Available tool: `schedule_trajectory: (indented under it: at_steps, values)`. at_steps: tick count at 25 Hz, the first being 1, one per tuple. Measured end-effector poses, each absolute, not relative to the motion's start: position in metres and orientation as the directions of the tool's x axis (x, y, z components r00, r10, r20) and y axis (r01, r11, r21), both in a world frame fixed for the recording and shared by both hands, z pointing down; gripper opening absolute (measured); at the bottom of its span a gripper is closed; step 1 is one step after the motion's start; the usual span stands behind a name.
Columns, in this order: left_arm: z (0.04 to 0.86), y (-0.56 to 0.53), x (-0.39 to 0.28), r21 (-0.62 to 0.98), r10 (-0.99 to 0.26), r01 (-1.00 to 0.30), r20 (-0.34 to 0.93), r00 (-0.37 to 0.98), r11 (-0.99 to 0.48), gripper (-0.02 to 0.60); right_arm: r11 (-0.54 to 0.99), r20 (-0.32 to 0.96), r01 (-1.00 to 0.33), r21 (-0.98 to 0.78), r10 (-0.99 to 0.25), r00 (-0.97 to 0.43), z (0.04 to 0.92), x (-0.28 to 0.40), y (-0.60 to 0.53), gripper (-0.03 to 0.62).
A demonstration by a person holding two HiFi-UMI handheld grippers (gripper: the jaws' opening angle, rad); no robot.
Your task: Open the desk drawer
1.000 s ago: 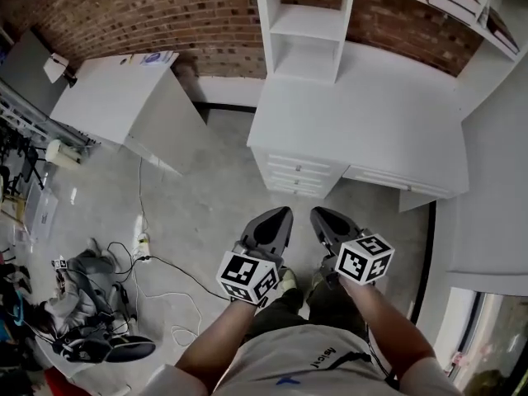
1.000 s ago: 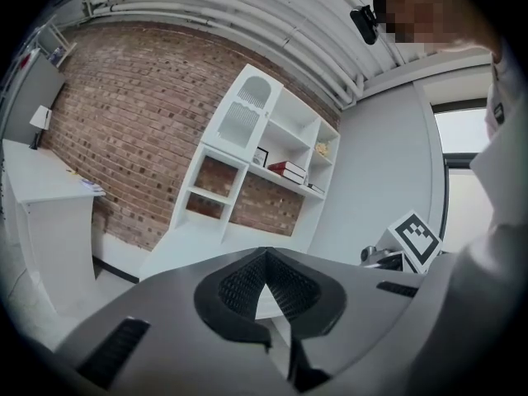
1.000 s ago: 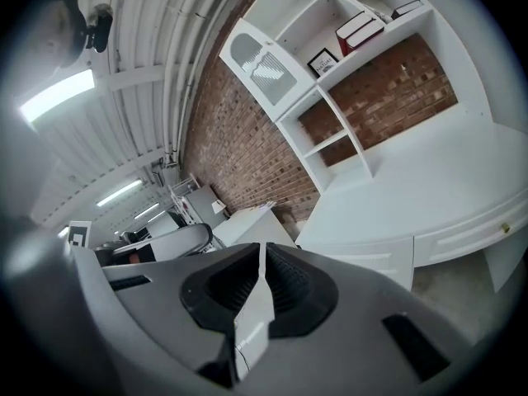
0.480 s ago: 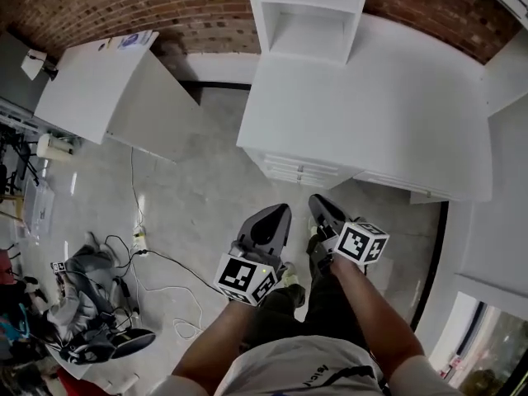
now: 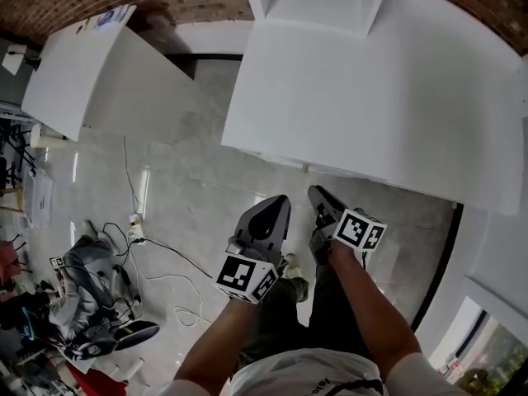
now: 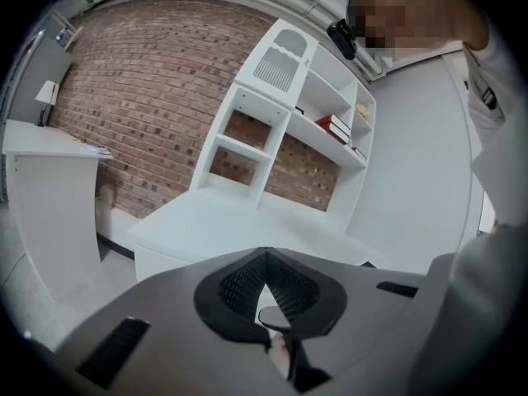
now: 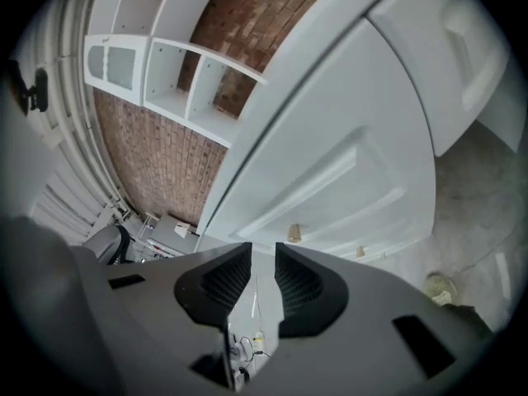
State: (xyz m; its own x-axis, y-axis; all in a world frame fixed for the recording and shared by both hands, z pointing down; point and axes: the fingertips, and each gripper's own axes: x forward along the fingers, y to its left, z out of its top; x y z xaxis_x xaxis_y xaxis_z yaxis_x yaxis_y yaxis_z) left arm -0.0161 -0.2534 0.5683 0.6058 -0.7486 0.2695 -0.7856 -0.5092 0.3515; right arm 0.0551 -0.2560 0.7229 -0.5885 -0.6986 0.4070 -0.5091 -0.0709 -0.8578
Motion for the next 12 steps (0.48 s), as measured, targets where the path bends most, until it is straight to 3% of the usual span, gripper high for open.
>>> schedule_trajectory:
  at_steps: [12]
  values:
    - [0.612, -0.281, -0.024, 0.350, -0.768, -0.803, 0.273, 0.580, -0.482, 0.011, -0.127, 0.362, -0.395, -0.910, -0.707, -0.607, 0.780, 0.042, -0.302, 0.112]
